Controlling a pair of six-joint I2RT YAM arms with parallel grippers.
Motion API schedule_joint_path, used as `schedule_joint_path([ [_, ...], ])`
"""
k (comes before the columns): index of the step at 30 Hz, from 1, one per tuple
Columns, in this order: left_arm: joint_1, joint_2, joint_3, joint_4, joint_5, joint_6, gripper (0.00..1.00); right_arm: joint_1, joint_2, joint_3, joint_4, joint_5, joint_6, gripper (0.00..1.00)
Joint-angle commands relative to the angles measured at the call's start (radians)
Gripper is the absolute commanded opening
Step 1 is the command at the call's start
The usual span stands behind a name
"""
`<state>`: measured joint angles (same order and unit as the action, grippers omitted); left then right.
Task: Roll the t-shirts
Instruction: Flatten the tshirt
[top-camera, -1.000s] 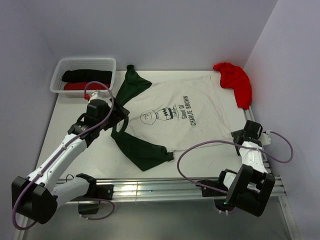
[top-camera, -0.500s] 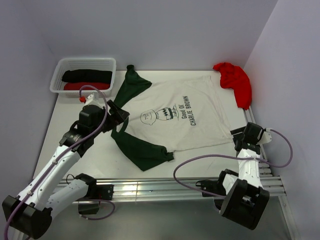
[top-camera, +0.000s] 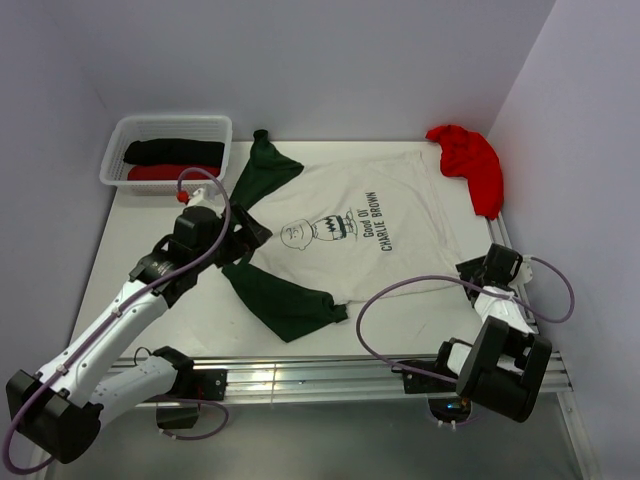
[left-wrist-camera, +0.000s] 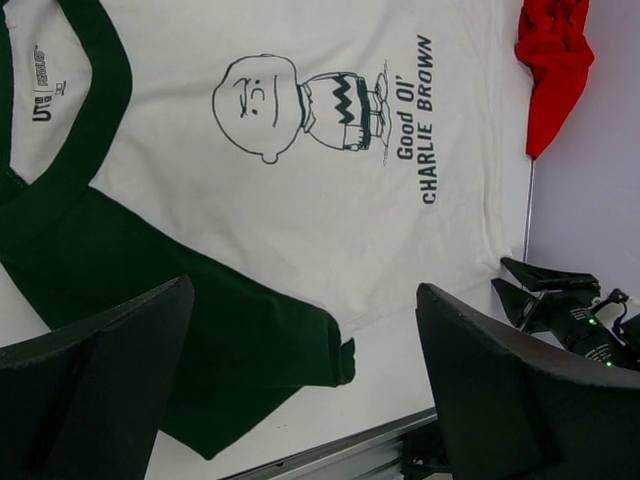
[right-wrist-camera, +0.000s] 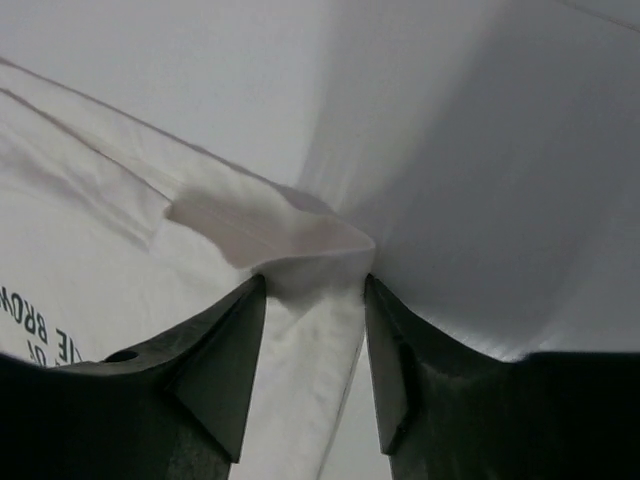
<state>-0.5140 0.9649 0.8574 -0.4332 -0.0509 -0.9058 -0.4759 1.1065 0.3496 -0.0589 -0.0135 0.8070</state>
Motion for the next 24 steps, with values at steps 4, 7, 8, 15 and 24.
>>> schedule_joint_path([
  [4, -0.03, 0.005, 0.032, -0.087, -0.065, -0.062, 0.99, -0.004, 0.023, 0.005, -0.021, 0.036, 0.004, 0.2],
  [7, -0.056, -0.025, 0.005, -0.127, -0.075, -0.1, 0.99, -0.004, 0.006, 0.006, -0.036, 0.061, 0.011, 0.12],
  [8, -0.063, -0.044, -0.029, -0.127, -0.069, -0.11, 1.0, -0.003, 0.003, 0.006, -0.039, 0.066, 0.014, 0.12],
  [15, -0.178, -0.025, -0.136, -0.168, -0.099, -0.214, 1.0, -0.004, 0.032, 0.022, -0.062, 0.08, 0.032, 0.0],
  [24, -0.351, -0.129, -0.297, -0.134, -0.144, -0.372, 0.97, -0.003, 0.026, 0.003, -0.025, 0.052, 0.038, 0.0],
])
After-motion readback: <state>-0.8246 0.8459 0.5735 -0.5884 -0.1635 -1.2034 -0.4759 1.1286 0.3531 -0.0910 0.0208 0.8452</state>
